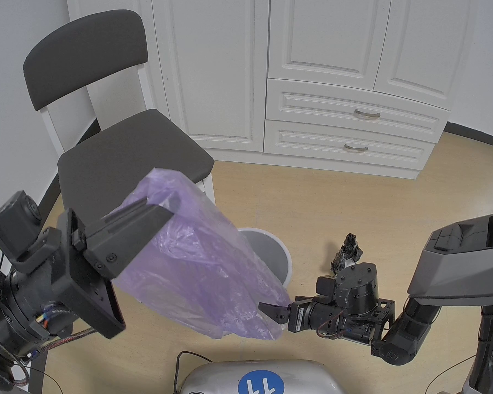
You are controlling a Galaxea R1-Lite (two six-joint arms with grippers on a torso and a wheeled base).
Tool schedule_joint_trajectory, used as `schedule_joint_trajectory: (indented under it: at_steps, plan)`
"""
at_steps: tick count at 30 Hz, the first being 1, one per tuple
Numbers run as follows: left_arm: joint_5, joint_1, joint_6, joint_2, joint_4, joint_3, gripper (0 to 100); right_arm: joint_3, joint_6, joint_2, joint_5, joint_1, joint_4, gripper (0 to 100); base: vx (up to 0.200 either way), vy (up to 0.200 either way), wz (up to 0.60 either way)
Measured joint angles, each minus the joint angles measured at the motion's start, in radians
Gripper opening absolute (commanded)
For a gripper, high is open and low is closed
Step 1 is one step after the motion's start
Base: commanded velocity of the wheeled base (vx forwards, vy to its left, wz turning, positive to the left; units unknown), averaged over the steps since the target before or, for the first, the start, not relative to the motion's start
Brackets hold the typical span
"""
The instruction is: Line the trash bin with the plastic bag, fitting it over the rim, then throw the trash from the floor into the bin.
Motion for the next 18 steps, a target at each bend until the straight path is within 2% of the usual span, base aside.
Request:
schedule_joint_trajectory:
  at_steps: [9, 18]
  plan:
    - [0.000, 0.005, 0.003, -0.031, -0.027, -0.003, 0, -0.011, 0.016, 0.032, 0.030, -0.011, -0.004, 100, 0.000, 0.000, 0.00]
    - [0.000, 0.007, 0.000, -0.054, -0.029, -0.012, 0, 0.012, 0.136, 0.058, 0.126, -0.019, -0.134, 100, 0.000, 0.000, 0.00]
